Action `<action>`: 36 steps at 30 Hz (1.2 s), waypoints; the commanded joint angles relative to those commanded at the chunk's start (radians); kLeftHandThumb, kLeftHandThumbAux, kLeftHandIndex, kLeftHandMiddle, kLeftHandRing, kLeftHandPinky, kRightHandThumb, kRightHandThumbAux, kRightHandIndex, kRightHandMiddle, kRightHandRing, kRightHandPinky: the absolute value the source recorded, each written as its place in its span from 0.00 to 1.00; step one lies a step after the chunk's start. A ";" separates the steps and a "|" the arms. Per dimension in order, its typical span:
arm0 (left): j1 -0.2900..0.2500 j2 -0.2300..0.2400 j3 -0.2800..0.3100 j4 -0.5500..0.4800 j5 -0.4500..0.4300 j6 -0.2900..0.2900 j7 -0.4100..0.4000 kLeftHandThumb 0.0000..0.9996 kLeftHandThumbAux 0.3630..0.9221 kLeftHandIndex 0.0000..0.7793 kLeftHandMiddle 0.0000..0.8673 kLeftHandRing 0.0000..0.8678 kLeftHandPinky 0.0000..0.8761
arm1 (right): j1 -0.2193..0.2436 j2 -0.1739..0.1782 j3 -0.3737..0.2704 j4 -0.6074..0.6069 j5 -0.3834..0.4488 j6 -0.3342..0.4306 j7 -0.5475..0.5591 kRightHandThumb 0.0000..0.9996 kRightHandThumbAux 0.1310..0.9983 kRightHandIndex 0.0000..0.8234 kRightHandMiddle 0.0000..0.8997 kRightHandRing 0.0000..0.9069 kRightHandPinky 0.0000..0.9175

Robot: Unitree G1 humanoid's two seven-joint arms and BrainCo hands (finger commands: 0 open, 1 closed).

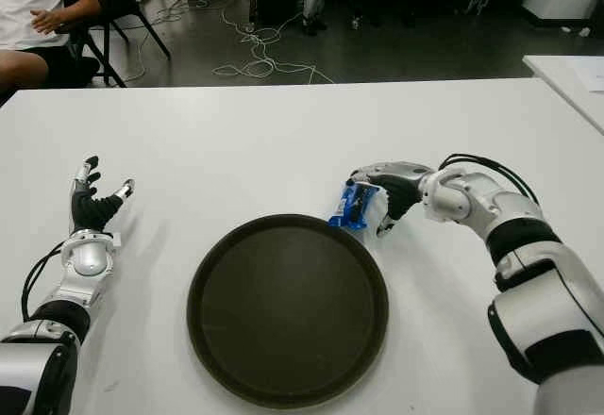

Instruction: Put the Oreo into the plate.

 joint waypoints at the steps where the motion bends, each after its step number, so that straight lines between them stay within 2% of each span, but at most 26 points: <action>1: 0.000 0.000 0.000 0.000 -0.001 0.000 -0.002 0.00 0.65 0.07 0.12 0.10 0.07 | 0.000 0.001 0.001 0.002 0.001 0.000 0.000 0.00 0.77 0.00 0.00 0.00 0.00; 5: 0.000 -0.001 0.001 0.001 -0.002 0.001 -0.006 0.00 0.64 0.08 0.12 0.09 0.06 | -0.002 0.004 0.005 0.008 0.002 -0.002 -0.004 0.00 0.74 0.00 0.00 0.00 0.00; 24: -0.002 -0.002 -0.002 0.001 0.002 0.004 0.008 0.00 0.62 0.08 0.12 0.09 0.07 | -0.016 0.030 0.026 0.035 0.002 -0.014 -0.028 0.00 0.72 0.00 0.00 0.00 0.00; 36: -0.002 -0.003 -0.005 0.000 0.005 0.008 0.010 0.00 0.63 0.08 0.11 0.09 0.05 | -0.039 0.039 0.051 0.045 -0.021 -0.019 -0.035 0.00 0.75 0.00 0.00 0.00 0.00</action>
